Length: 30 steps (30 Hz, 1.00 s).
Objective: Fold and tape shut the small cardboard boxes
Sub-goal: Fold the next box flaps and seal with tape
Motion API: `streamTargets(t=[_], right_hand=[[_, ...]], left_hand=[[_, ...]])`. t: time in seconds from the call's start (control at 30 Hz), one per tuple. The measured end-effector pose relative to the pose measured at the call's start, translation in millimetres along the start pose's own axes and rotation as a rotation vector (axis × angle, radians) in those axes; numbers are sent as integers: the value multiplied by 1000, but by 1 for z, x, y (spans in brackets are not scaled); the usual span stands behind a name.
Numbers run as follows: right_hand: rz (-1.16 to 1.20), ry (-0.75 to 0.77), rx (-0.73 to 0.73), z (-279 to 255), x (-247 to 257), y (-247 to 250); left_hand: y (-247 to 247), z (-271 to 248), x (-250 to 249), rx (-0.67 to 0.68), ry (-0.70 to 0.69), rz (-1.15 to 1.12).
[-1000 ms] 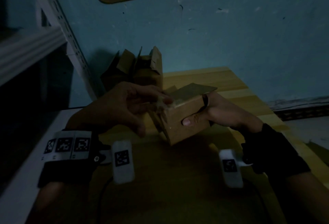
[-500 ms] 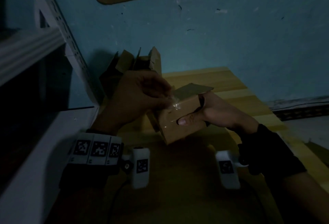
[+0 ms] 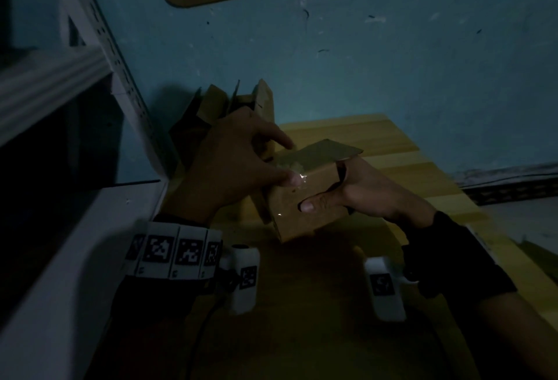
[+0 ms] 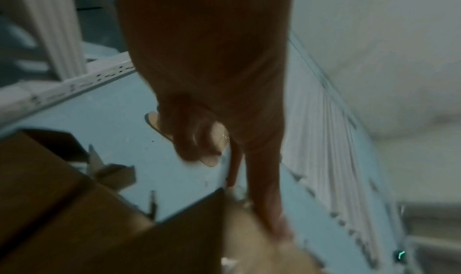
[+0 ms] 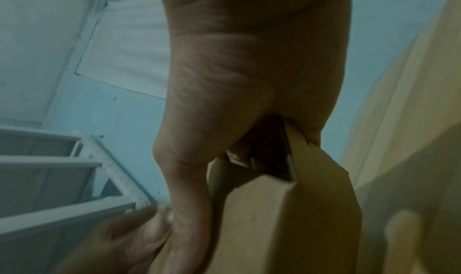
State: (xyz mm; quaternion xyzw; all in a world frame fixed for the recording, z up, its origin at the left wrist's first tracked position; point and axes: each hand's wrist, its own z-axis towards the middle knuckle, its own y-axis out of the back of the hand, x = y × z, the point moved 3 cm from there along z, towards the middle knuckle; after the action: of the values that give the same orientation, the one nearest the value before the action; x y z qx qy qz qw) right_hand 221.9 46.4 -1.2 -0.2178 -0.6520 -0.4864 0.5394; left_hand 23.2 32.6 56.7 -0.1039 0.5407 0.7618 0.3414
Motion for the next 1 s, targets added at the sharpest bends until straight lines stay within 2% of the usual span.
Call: streamTargets(t=[0.07, 0.1, 0.23, 0.4, 0.63, 0.8, 0.9, 1.0], right_hand=[[9, -3, -1, 0, -1, 1], [12, -2, -3, 0, -1, 1], [0, 0, 12, 0, 0, 2], [20, 5, 21, 0, 1, 2], [-59, 7, 46, 1, 0, 4], [-95, 10, 68, 3, -1, -9], [-55, 8, 38, 4, -2, -10], [-40, 9, 8, 1, -1, 0]], left_hand=[[0, -1, 5, 3, 51, 105], [-2, -2, 8, 24, 68, 77], [-12, -6, 11, 138, -17, -197], [-15, -6, 6, 21, -51, -195], [-18, -8, -3, -17, -119, -127], [-22, -6, -2, -82, 103, -558], [-26, -5, -5, -77, 127, -514], [-11, -3, 7, -178, 154, -519]])
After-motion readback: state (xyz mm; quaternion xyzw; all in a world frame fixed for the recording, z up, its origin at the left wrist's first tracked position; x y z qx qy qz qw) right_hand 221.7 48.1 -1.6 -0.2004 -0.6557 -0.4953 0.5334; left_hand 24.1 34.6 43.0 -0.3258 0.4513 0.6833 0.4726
